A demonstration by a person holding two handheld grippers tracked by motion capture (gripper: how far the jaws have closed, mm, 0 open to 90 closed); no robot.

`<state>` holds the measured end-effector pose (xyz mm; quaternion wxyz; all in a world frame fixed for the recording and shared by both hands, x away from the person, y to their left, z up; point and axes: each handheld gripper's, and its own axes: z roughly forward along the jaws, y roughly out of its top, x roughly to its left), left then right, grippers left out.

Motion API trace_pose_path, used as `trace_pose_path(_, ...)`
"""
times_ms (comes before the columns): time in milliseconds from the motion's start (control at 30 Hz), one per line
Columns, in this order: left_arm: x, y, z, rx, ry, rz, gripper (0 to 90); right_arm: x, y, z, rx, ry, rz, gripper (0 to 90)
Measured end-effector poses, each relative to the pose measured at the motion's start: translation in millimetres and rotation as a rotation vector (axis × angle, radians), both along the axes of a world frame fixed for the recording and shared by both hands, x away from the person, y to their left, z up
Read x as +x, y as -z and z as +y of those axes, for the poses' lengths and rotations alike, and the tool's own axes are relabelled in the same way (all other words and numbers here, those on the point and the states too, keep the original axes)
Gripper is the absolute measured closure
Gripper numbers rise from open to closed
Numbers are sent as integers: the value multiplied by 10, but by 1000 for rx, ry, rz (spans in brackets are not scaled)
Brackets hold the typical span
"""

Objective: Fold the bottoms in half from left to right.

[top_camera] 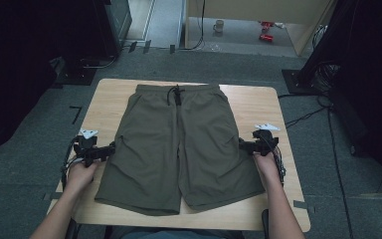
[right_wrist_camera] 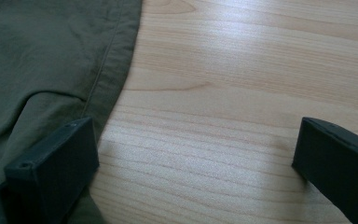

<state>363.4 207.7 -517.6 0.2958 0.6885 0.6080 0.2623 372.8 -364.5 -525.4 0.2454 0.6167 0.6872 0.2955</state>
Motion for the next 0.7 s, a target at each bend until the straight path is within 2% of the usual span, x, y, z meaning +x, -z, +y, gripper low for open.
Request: trace_pose_path(700, -4, -3, 1, -7, 24, -9, 140, 1, 1, 8, 0, 12, -1, 0)
